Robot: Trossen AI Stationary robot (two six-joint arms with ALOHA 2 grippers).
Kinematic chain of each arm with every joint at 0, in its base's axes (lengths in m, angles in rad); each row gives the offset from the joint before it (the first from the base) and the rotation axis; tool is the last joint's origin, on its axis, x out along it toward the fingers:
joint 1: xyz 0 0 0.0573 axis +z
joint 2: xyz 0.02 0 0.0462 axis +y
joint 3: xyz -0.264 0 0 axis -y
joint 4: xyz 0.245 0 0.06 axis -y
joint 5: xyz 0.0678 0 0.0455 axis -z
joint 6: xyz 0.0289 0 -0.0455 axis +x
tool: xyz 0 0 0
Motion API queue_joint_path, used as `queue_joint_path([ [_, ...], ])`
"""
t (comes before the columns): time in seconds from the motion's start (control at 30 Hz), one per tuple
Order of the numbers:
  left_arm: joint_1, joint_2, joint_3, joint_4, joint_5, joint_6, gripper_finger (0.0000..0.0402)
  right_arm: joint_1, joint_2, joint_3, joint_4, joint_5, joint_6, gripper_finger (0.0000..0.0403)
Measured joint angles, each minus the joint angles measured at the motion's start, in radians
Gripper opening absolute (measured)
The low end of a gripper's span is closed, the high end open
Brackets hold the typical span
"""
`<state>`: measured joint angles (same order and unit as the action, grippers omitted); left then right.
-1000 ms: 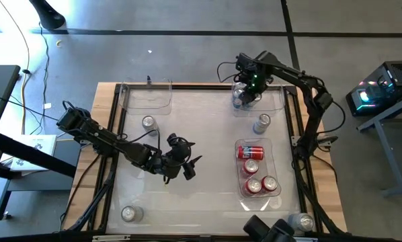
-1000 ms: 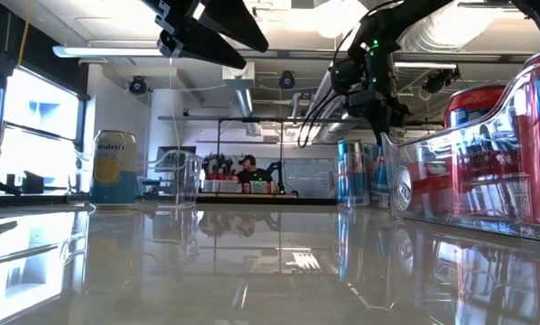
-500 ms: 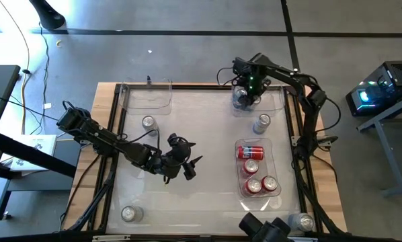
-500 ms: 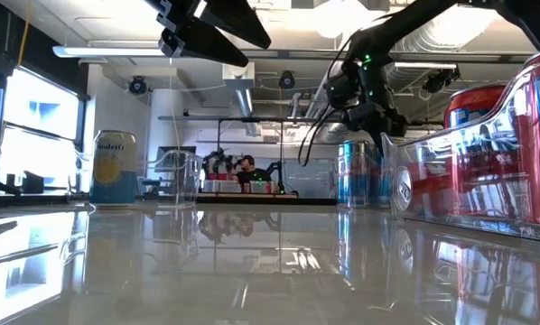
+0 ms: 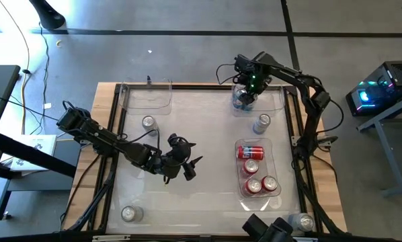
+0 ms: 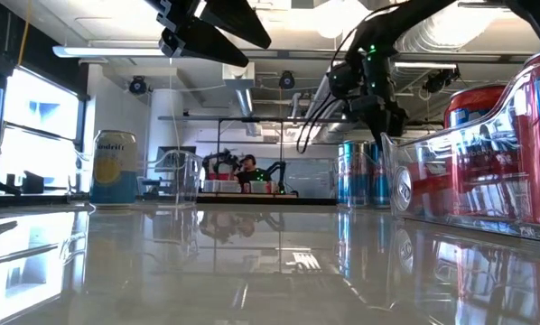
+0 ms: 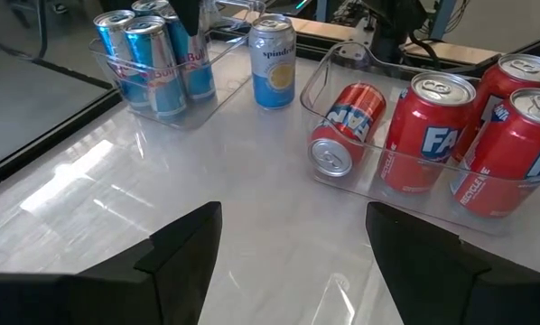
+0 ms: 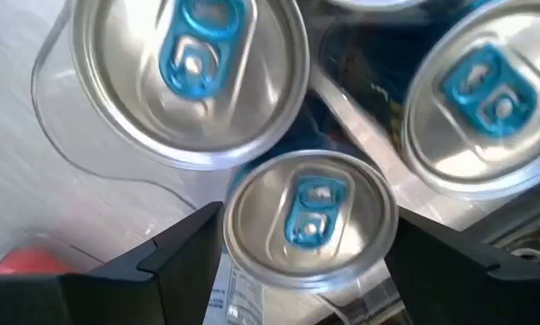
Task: Sort soda cans
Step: Put the bottom blue soda can into the top right transparent bin, then remove the top orange soda can from the bottom right transparent bin
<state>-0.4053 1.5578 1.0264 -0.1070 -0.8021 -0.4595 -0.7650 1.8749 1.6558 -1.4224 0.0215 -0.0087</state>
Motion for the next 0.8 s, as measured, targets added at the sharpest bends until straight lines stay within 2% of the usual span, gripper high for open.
queue_joint_path([
  [0.27, 0.0, 0.0, 0.0, 0.0, 0.0, 0.0, 0.0268, 0.0, -0.09, 0.0, -0.079, 0.001, -0.011, 0.0281],
  [0.5, 0.0, 0.0, 0.0, 0.0, 0.0, 0.0, 0.0268, 0.038, -0.272, -0.001, -0.124, 0.056, 0.011, 0.0282],
  [0.63, -0.001, 0.0, 0.0, 0.0, 0.0, 0.0, 0.0268, 0.132, -0.407, -0.001, -0.126, 0.08, 0.064, 0.0282],
  [0.8, -0.002, 0.0, 0.0, 0.0, 0.0, -0.003, 0.0268, 0.36, -0.552, -0.001, -0.117, 0.08, 0.149, 0.0282],
])
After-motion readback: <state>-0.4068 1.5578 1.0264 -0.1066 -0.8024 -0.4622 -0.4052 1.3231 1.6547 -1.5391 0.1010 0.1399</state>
